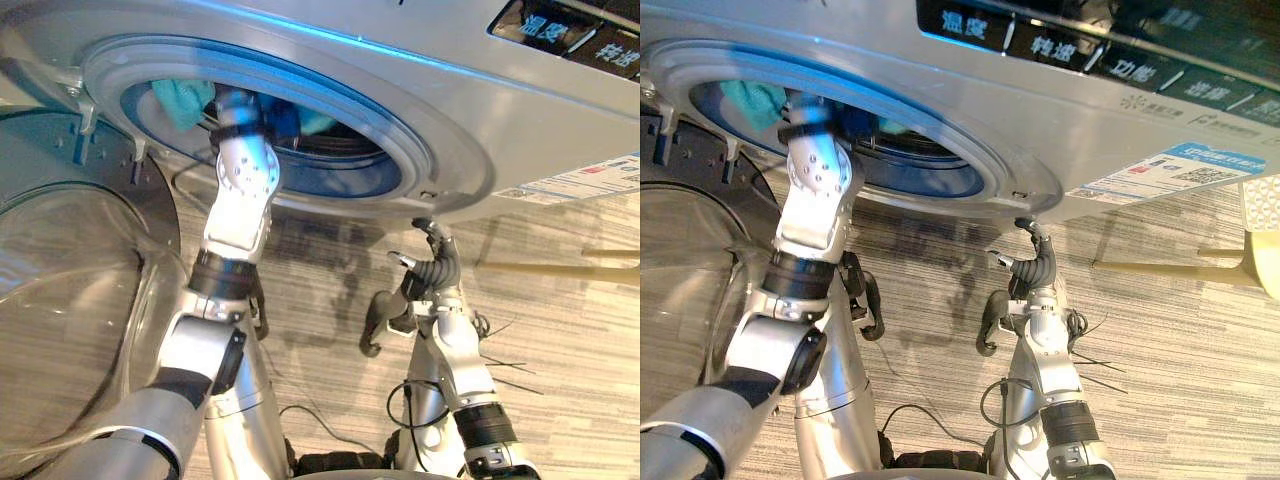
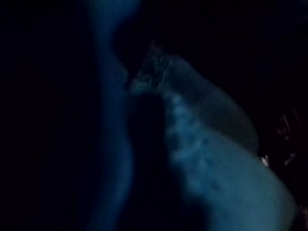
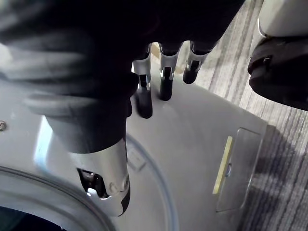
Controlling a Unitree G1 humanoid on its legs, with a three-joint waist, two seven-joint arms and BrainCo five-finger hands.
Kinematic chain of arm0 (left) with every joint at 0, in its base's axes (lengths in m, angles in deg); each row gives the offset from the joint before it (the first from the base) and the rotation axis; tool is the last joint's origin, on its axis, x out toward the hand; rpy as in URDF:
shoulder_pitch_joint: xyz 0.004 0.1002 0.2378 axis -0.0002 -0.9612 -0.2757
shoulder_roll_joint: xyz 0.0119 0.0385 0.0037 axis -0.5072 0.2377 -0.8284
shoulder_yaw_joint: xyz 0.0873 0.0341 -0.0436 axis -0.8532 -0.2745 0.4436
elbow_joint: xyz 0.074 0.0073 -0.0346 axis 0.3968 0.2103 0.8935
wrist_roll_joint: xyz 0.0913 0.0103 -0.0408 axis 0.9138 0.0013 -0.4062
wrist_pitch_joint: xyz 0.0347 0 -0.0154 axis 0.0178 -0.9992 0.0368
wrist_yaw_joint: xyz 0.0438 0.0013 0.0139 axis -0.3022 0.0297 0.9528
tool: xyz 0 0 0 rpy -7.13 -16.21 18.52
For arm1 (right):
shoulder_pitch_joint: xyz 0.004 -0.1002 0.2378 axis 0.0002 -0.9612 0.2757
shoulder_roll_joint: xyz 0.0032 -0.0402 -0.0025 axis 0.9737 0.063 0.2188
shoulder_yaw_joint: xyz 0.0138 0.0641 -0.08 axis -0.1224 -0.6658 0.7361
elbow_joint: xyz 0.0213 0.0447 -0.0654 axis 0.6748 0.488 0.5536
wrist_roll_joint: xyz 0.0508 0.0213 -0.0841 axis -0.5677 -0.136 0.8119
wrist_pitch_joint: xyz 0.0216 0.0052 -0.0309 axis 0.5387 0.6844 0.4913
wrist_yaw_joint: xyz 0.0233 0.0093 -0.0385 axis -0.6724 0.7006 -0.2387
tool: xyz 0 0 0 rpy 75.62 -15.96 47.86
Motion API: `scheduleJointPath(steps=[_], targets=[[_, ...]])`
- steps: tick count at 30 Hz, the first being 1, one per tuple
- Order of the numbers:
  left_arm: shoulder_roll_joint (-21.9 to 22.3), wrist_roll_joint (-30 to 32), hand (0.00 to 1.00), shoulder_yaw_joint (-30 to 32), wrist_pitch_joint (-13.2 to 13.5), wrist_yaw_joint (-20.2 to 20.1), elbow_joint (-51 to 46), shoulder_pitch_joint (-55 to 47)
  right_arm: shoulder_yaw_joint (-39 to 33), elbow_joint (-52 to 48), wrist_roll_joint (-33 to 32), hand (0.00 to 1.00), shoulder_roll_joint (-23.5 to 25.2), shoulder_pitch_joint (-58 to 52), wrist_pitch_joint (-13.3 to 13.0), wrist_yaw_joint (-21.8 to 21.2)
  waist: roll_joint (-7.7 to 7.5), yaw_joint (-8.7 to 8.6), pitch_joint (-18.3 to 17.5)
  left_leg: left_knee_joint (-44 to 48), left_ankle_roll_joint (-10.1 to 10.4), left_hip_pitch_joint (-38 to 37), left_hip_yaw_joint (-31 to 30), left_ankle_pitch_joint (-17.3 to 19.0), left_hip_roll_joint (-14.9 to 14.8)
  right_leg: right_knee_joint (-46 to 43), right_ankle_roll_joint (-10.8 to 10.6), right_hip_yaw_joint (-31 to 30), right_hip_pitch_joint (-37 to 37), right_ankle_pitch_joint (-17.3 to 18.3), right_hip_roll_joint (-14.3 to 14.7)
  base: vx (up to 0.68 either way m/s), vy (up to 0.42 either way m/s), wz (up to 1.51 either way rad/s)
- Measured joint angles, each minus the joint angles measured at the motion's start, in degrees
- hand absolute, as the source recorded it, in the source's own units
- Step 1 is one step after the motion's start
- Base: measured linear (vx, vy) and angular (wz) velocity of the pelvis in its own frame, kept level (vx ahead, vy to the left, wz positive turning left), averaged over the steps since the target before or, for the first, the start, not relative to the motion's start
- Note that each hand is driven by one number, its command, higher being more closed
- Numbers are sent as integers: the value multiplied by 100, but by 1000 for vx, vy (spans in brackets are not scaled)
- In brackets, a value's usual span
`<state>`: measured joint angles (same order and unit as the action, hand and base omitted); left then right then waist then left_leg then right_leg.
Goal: Pick up the laundry basket with both hands and put the clothes into the washing machine.
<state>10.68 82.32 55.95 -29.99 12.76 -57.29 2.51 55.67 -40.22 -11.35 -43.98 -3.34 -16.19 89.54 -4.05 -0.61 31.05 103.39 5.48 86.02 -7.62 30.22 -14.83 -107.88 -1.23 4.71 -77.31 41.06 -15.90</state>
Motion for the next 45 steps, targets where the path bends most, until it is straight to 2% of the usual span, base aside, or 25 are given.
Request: scheduleJointPath(steps=[2,5,7,9,11,14,16,20,25,28,31,36,42,43,44,45], targets=[[-73,264,0,-1,-171,6,498,330,-3,-46,-2,0,3,9,-6,-16,-10,-25,4,8,-2,11,0,1,-13,0,7,-2,-15,-5,8,-7,-42,-4],[-163,1055,0,12,-577,-92,1280,706,-58,-46,-15,0,26,103,-25,-131,-82,-44,24,6,-2,41,-12,1,-35,2,16,4,-54,-9,38,2,-50,-4],[-219,2014,0,20,-953,-388,1735,785,-137,-45,-97,0,29,141,-119,-240,-98,-60,32,16,-2,113,-29,1,-58,7,22,22,-108,-14,70,18,-47,-5],[-283,2434,0,38,-1119,-595,2039,790,-121,-45,-144,0,34,174,-132,-291,-145,-100,55,24,-1,129,-39,1,-85,8,23,38,-112,-14,81,18,-31,-3],[-321,2945,0,49,-1335,-1054,2428,792,-125,-45,-257,0,24,199,-161,-433,-156,-134,60,24,-2,160,-46,1,-95,14,24,53,-134,-15,88,20,-38,-2],[-460,3528,0,36,-1404,-1662,2493,801,-112,-55,-411,0,14,224,-183,-637,-160,-151,60,27,-1,224,-32,0,-124,7,47,32,-231,-30,110,12,-41,-5],[-553,3697,0,-18,-1400,-1876,2493,822,-102,-91,-450,0,-2,224,-182,-740,-160,-152,60,20,-1,223,-32,0,-140,9,48,31,-240,-30,131,10,-48,-4],[-870,3692,0,-193,-1331,-1896,2438,957,-79,-115,-460,0,-29,215,-182,-855,-160,-148,60,-32,1,213,-20,-1,-207,62,71,43,-257,-47,179,10,-47,-6],[-999,3468,0,-129,-1321,-1822,2133,927,-76,-180,-447,0,-24,144,-186,-848,-160,-106,59,-229,63,164,20,-40,-219,207,120,85,-251,-78,183,21,-54,0],[-964,2949,0,62,-1265,-1482,1268,537,-76,-299,-394,0,7,22,-186,-832,-159,-64,59,-353,82,98,15,-50,-224,317,124,148,-173,-80,182,37,-48,2],[-857,2655,0,351,-1212,-1262,411,-315,-122,-386,-246,0,46,-117,-186,-807,-155,-27,57,-508,104,-120,38,-62,-229,462,123,191,44,-80,183,32,-54,4],[-446,2416,0,926,-1105,-1020,-184,-1887,-267,-415,-100,0,122,-276,-182,-721,-144,141,48,-771,176,-400,61,-106,-224,681,126,270,310,-80,185,8,-67,5],[430,1546,0,1224,-804,-884,-1002,-3732,-411,-417,70,0,195,-473,-95,-600,-105,265,-19,-1145,198,-1004,152,-142,-215,1018,129,330,890,-80,183,30,-69,5],[699,1343,0,1224,-682,-865,-1039,-4181,-409,-416,71,0,213,-653,-91,-593,-83,292,-198,-1311,204,-1203,193,-145,-217,1182,129,363,1088,-80,186,56,-71,7],[963,1171,0,1223,-587,-865,-1041,-4710,-408,-412,71,0,219,-919,-88,-593,-66,304,-563,-1499,215,-1315,231,-150,-216,1368,128,408,1193,-80,187,68,-71,9],[1068,1098,0,1226,-552,-865,-1038,-4950,-410,-409,71,0,217,-1030,-87,-591,-61,313,-671,-1609,215,-1452,253,-150,-213,1479,129,435,1333,-80,187,106,-74,13]])
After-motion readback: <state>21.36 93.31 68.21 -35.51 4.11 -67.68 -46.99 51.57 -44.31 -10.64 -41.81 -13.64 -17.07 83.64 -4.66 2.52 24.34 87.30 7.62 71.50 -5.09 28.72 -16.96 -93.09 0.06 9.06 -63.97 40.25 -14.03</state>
